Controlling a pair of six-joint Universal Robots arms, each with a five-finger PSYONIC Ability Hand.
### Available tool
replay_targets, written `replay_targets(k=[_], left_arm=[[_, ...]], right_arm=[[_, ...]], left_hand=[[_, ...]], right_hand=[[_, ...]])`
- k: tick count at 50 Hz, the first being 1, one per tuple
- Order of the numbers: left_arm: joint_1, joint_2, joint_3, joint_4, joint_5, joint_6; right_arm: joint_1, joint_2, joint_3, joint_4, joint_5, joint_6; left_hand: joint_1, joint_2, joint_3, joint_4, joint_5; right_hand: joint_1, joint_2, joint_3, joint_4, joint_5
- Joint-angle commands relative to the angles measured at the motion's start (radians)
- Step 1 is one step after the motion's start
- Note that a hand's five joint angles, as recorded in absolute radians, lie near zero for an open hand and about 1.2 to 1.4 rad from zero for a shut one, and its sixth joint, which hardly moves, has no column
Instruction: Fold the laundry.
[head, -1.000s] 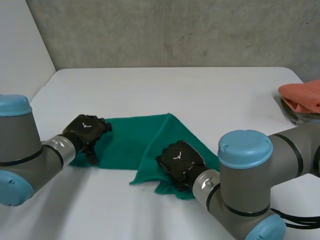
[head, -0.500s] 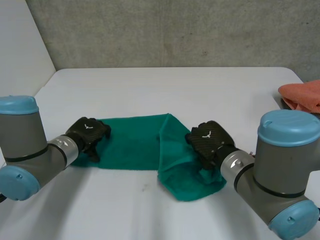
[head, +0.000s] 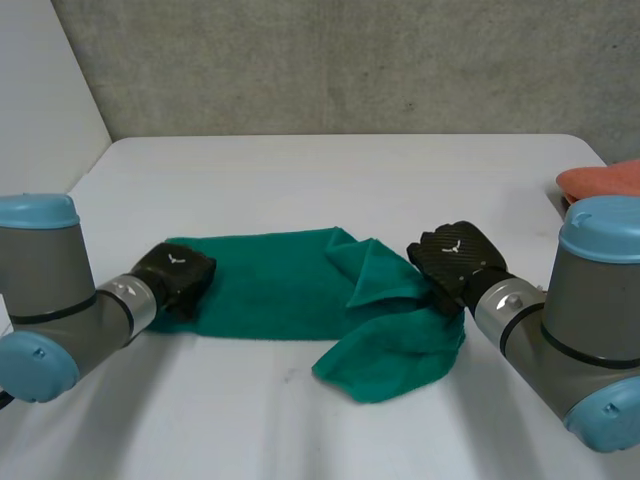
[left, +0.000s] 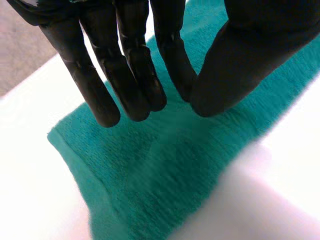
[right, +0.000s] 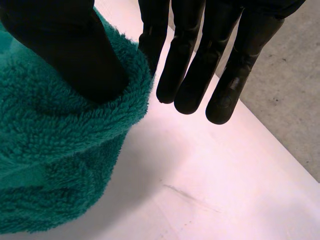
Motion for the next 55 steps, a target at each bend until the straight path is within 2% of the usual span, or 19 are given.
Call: replay_targets(k=[1, 9, 15, 16, 17, 18, 21, 28, 42, 50, 51, 55], left_arm=[[-0.013, 0.142, -0.014, 0.014, -0.022, -0.041], [-0.007, 0.410, -0.031, 0.003, -0.019, -0.142], [0.003, 0.489, -0.041, 0.003, -0.010, -0.171], [0.005, 0.487, -0.044, 0.003, -0.010, -0.174], [0.004, 0.483, -0.058, 0.002, -0.005, -0.174], [0.002, 0.478, -0.066, 0.000, -0.005, -0.174], [0.000, 0.393, -0.093, -0.001, -0.002, -0.167], [-0.009, 0.225, -0.120, -0.007, 0.000, -0.164], [-0.004, 0.067, -0.111, 0.074, -0.004, -0.153], [0.008, -0.002, -0.103, 0.095, -0.010, -0.042], [0.010, -0.005, -0.103, 0.097, -0.011, -0.033], [0.010, -0.008, -0.097, 0.100, -0.011, -0.022]], right_arm=[[-0.022, -0.082, -0.023, 0.023, -0.002, -0.004], [-0.083, -0.239, -0.154, 0.195, -0.009, -0.066], [-0.091, -0.277, -0.251, 0.264, -0.028, -0.070], [-0.094, -0.276, -0.262, 0.273, -0.042, -0.070], [-0.095, -0.274, -0.267, 0.276, -0.048, -0.070], [-0.097, -0.271, -0.270, 0.276, -0.051, -0.070], [-0.141, -0.242, -0.270, 0.264, -0.063, -0.069], [-0.207, -0.096, -0.297, 0.266, -0.060, -0.073], [-0.204, -0.073, -0.253, 0.230, -0.060, -0.063], [-0.197, -0.073, -0.218, 0.200, -0.060, -0.063], [-0.197, -0.073, -0.212, 0.197, -0.060, -0.063], [-0.197, -0.072, -0.193, 0.192, -0.060, -0.063]], left_hand=[[0.241, 0.223, 0.230, 0.219, 0.247], [0.241, 0.223, 0.230, 0.219, 0.247], [0.218, 0.200, 0.207, 0.196, 0.224], [0.049, 0.032, 0.038, 0.028, 0.055], [-0.360, -0.377, -0.371, -0.381, -0.354], [-0.524, -0.541, -0.535, -0.545, -0.517], [-0.657, -0.675, -0.668, -0.679, -0.651], [-0.643, -0.660, -0.654, -0.664, -0.637], [-0.593, -0.610, -0.604, -0.614, -0.587], [-0.552, -0.569, -0.563, -0.573, -0.546], [-0.537, -0.555, -0.548, -0.558, -0.531], [-0.171, -0.188, -0.182, -0.192, -0.165]], right_hand=[[0.418, 0.227, 0.216, 0.209, 0.247], [0.418, 0.227, 0.216, 0.209, 0.247], [0.418, 0.227, 0.216, 0.209, 0.247], [0.418, 0.227, 0.216, 0.209, 0.247], [0.418, 0.227, 0.216, 0.209, 0.247], [0.418, 0.227, 0.216, 0.209, 0.247], [0.418, 0.227, 0.216, 0.209, 0.247], [0.418, 0.227, 0.216, 0.209, 0.247], [0.418, 0.227, 0.216, 0.209, 0.247], [0.418, 0.227, 0.216, 0.209, 0.247], [0.418, 0.227, 0.216, 0.209, 0.247], [0.418, 0.227, 0.216, 0.209, 0.247]])
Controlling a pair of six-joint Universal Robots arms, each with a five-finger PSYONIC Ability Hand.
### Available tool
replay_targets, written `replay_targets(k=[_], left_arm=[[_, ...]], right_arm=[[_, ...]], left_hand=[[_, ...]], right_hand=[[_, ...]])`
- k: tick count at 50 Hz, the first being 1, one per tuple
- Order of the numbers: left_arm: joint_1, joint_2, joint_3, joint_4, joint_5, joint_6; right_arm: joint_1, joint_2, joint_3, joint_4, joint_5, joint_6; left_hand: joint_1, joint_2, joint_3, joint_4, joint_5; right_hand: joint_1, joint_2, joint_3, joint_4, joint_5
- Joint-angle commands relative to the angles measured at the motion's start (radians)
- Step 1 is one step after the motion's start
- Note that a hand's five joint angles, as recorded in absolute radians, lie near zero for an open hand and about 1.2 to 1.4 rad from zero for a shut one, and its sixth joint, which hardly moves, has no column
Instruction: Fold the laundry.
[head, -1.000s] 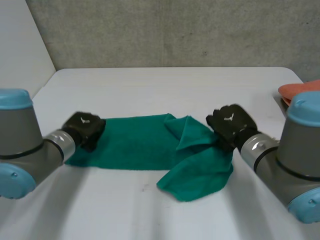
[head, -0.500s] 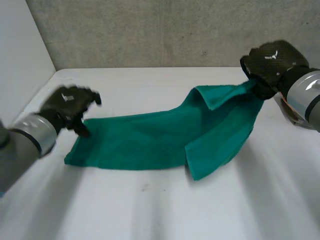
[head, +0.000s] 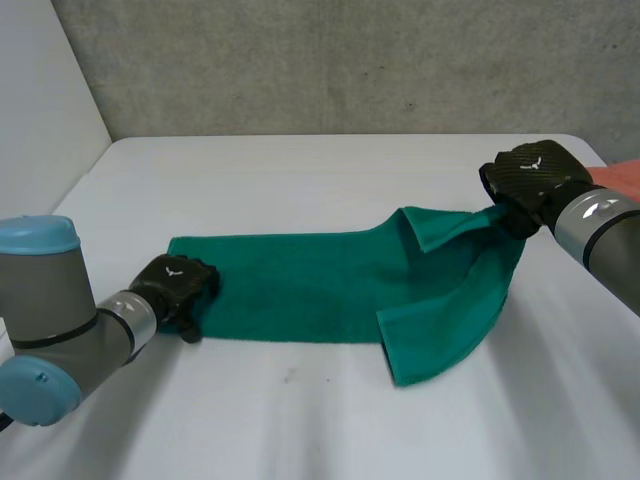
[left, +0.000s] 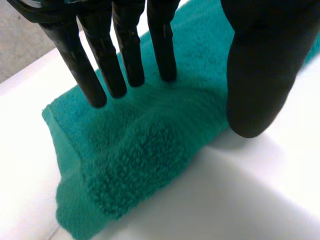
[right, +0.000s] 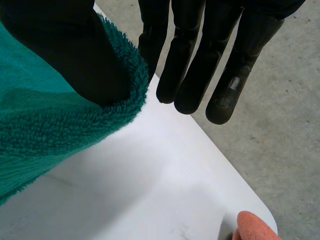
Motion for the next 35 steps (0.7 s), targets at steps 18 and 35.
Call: replay_targets(k=[18, 35], left_arm=[[-0.003, 0.465, 0.003, 0.002, -0.009, -0.125], [-0.003, 0.603, 0.003, -0.053, 0.001, -0.177]], right_arm=[[-0.009, -0.103, -0.004, 0.025, 0.002, -0.008], [-0.015, -0.128, -0.222, 0.261, -0.060, 0.001]], left_hand=[[0.863, 0.867, 0.869, 0.865, 0.862], [0.863, 0.867, 0.869, 0.865, 0.862]], right_hand=[[0.418, 0.226, 0.216, 0.209, 0.247], [0.418, 0.226, 0.216, 0.209, 0.247]])
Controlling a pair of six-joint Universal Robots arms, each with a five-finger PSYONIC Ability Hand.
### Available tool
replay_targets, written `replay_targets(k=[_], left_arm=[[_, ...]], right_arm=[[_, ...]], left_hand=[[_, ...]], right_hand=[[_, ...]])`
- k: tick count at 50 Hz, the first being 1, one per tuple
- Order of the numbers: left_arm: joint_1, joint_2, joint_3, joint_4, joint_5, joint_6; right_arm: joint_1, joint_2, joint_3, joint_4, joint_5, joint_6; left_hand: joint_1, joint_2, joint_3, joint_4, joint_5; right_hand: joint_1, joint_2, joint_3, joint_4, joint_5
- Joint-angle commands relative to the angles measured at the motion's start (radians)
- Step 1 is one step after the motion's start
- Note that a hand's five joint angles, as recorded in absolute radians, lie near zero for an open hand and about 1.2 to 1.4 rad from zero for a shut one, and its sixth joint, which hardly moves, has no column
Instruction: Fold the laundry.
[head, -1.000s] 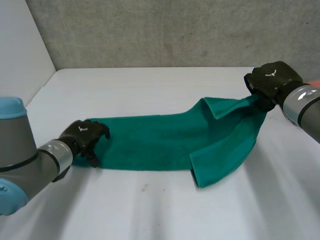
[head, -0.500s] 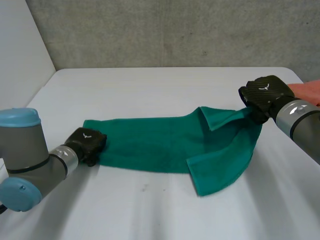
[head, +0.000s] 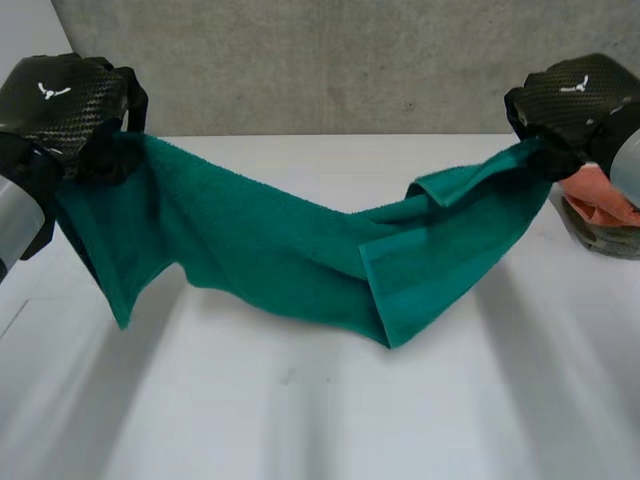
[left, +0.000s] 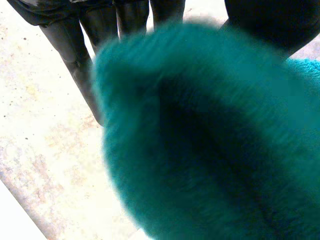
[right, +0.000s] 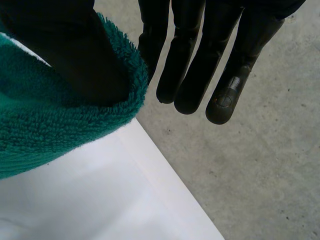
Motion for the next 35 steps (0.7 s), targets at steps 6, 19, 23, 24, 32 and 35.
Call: replay_targets(k=[6, 19, 23, 24, 32, 35], left_arm=[[-0.002, -0.267, 0.080, -0.019, -0.005, 0.039], [-0.084, -0.482, 0.604, 0.061, -0.159, 0.056], [-0.119, -0.443, 0.582, 0.171, -0.189, 0.051], [-0.134, -0.394, 0.541, 0.197, -0.189, 0.051], [-0.147, -0.258, 0.168, 0.210, -0.178, 0.058], [-0.156, -0.255, -0.004, 0.200, -0.170, 0.065]], right_arm=[[0.006, 0.212, -0.171, 0.051, -0.007, 0.024], [0.017, 0.412, -0.510, -0.406, 0.039, 0.459], [0.042, 0.381, -0.521, -0.509, 0.080, 0.551], [0.042, 0.370, -0.516, -0.523, 0.082, 0.567], [0.037, 0.278, -0.346, -0.463, 0.050, 0.595], [0.039, 0.252, -0.279, -0.367, -0.016, 0.593]], left_hand=[[0.272, 0.202, 0.208, 0.198, 0.242], [0.272, 0.202, 0.208, 0.198, 0.242], [0.272, 0.202, 0.208, 0.198, 0.242], [0.272, 0.202, 0.208, 0.198, 0.242], [0.272, 0.202, 0.208, 0.198, 0.242], [0.272, 0.202, 0.208, 0.198, 0.242]], right_hand=[[0.418, 0.227, 0.216, 0.205, 0.247], [0.418, 0.227, 0.216, 0.205, 0.247], [0.418, 0.227, 0.216, 0.205, 0.247], [0.418, 0.227, 0.216, 0.205, 0.247], [0.418, 0.227, 0.216, 0.205, 0.247], [0.418, 0.227, 0.216, 0.205, 0.247]])
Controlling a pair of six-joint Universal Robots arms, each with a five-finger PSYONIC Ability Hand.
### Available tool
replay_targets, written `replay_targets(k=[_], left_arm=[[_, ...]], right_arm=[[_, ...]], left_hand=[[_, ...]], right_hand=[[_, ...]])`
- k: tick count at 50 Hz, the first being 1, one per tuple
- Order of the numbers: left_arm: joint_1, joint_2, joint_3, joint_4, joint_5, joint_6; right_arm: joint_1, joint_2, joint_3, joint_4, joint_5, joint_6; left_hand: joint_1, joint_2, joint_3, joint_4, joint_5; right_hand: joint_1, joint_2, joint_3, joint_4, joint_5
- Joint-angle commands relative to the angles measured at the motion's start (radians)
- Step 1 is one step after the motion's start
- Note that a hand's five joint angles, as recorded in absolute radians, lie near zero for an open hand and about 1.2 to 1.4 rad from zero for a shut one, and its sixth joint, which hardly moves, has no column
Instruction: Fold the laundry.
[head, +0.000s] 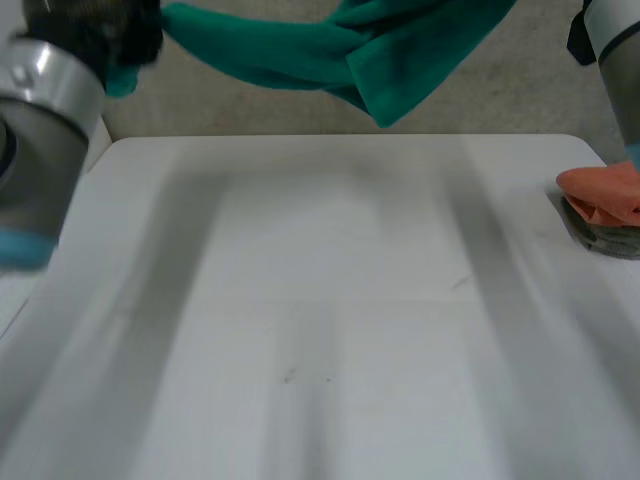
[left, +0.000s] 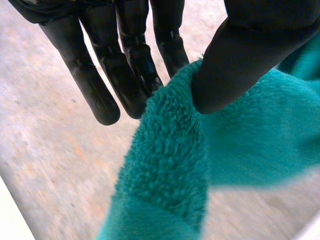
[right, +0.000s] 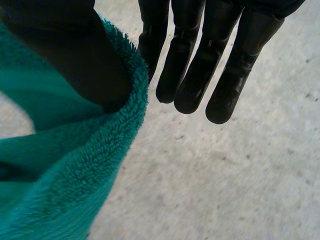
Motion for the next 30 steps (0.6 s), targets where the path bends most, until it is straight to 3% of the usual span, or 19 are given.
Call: replay_targets(k=[1, 6, 8, 11, 15, 22, 30], left_arm=[[-0.015, 0.069, -0.427, -0.012, 0.018, 0.015], [-0.048, 0.051, -0.594, -0.068, 0.036, 0.028], [-0.099, 0.023, -0.623, -0.154, 0.050, 0.043], [-0.148, -0.012, -0.571, -0.289, 0.078, 0.080], [-0.116, -0.014, -0.431, -0.349, 0.082, 0.086], [0.016, -0.038, -0.225, -0.262, 0.079, 0.045], [0.036, -0.254, -0.087, -0.246, 0.082, -0.017]], right_arm=[[-0.003, -0.078, 0.186, 0.172, -0.105, -0.004], [-0.030, -0.078, 0.251, 0.265, -0.163, -0.051], [-0.035, -0.077, 0.267, 0.268, -0.169, -0.085], [-0.030, -0.070, 0.281, 0.274, -0.171, -0.165], [-0.027, -0.070, 0.284, 0.275, -0.176, -0.235], [0.013, -0.078, 0.285, 0.274, -0.194, -0.260], [0.056, -0.173, 0.290, 0.271, -0.242, -0.229]], left_hand=[[0.272, 0.200, 0.204, 0.198, 0.242], [0.234, 0.162, 0.167, 0.160, 0.205], [-0.292, -0.364, -0.360, -0.367, -0.322], [-0.766, -0.838, -0.834, -0.840, -0.795], [-0.782, -0.854, -0.849, -0.856, -0.811], [-0.788, -0.860, -0.855, -0.862, -0.817], [-0.776, -0.848, -0.844, -0.850, -0.806]], right_hand=[[0.418, 0.219, 0.216, 0.205, 0.247], [0.418, 0.219, 0.216, 0.205, 0.247], [0.418, 0.219, 0.216, 0.205, 0.247], [0.418, 0.219, 0.216, 0.205, 0.247], [0.418, 0.219, 0.216, 0.205, 0.247], [0.418, 0.219, 0.216, 0.205, 0.247], [0.418, 0.219, 0.216, 0.205, 0.247]])
